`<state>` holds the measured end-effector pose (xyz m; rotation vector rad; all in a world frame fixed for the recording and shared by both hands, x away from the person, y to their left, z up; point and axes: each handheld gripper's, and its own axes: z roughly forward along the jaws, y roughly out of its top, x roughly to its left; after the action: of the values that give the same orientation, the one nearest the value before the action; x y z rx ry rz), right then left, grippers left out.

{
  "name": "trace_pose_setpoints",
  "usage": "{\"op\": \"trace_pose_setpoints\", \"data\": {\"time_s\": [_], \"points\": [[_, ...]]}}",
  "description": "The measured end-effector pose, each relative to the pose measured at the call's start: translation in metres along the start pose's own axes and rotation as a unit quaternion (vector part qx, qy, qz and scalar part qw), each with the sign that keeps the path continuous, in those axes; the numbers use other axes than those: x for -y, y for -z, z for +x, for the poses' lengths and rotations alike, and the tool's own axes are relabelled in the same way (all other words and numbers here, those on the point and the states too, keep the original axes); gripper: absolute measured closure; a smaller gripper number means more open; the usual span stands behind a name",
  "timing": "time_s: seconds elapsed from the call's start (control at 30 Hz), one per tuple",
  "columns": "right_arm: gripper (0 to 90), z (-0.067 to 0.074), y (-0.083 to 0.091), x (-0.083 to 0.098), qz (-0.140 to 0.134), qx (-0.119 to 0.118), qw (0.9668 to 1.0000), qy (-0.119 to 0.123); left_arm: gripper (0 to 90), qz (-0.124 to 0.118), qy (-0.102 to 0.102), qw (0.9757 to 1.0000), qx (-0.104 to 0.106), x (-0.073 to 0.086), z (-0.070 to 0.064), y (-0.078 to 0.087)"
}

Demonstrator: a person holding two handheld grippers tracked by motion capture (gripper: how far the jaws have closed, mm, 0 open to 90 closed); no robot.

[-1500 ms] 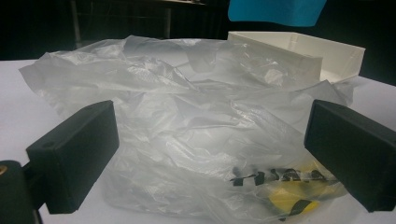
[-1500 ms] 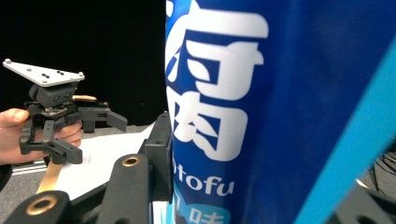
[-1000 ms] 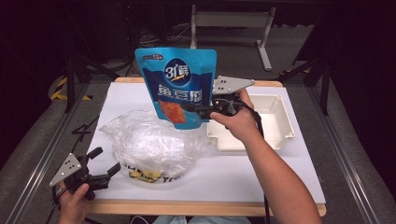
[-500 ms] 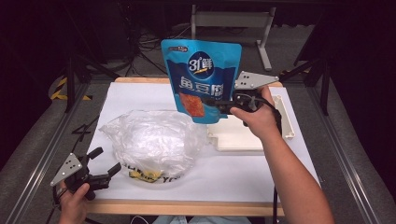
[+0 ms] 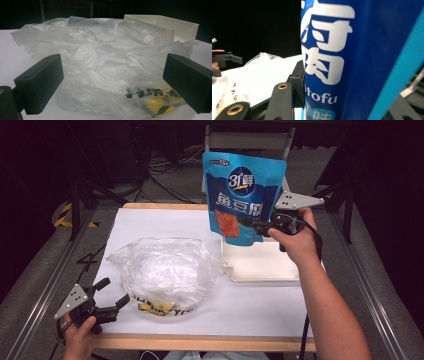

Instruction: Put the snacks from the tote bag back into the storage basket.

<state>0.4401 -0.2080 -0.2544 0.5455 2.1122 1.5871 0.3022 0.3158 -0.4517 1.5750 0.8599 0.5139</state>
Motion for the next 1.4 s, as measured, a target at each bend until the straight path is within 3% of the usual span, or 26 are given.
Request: {"op": "trace_pose_setpoints", "data": {"time_s": [0.37,0.57,1.4], "points": [[54.9,-0.028,0.026,0.007,0.003,0.037,0.9993,-0.004,3.9,0.0,-0.005,1.0,-0.003,0.0,-0.001,0.0],[54.9,-0.039,0.031,0.018,0.014,0.048,0.9986,-0.015,3.9,0.003,-0.009,0.9999,-0.005,0.0,-0.001,0.0],[54.9,-0.055,0.015,0.07,0.04,0.065,0.9958,-0.05,3.9,0.006,-0.01,0.9999,-0.007,0.0,-0.002,0.0]]}}
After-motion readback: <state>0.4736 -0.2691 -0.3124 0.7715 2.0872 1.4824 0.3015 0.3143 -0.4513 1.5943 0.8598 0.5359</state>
